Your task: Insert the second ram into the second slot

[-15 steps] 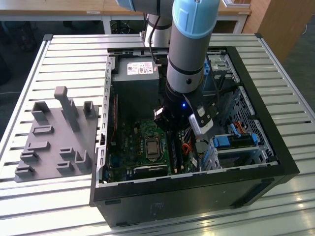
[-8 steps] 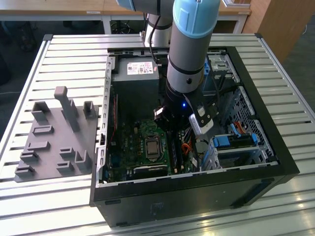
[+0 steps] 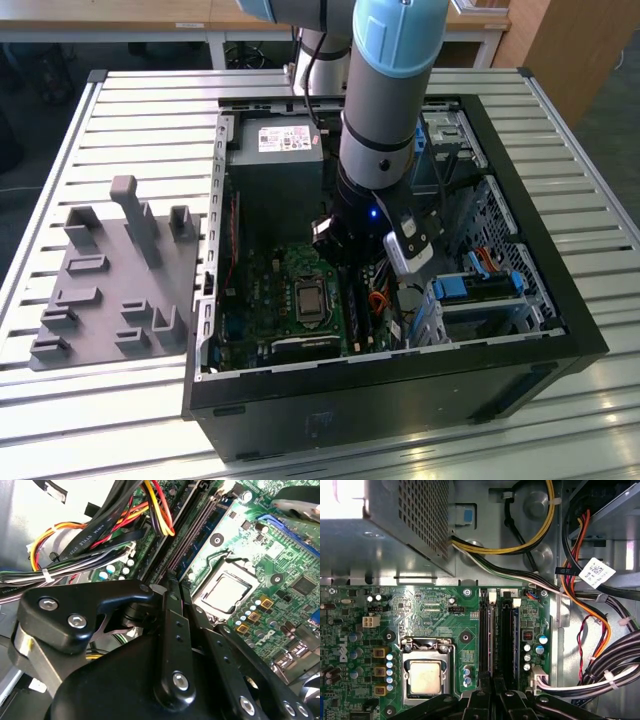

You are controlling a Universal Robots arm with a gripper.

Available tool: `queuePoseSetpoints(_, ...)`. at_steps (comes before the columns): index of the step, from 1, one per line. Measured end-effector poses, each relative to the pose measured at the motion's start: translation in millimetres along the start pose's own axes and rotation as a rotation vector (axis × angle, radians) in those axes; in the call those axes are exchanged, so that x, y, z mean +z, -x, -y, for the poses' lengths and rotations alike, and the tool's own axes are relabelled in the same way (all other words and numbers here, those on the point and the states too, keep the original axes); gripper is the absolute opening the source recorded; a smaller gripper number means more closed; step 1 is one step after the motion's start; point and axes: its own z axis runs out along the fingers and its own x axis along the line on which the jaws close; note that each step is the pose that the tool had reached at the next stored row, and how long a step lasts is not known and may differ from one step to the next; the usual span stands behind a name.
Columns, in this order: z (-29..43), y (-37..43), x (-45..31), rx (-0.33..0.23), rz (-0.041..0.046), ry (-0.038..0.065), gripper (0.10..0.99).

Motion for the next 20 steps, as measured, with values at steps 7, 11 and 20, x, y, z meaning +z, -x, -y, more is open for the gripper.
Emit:
queuePoseSetpoints(7,0.0,0.8,-1.4,0.0,0.0001,0.0,0.137)
queuePoseSetpoints(11,0.0,1.4,-1.4,0.0,0.0,0.0,0.137)
queuePoseSetpoints(20,0.7,1.4,0.9,0.0,-0.0014,0.0,0.137)
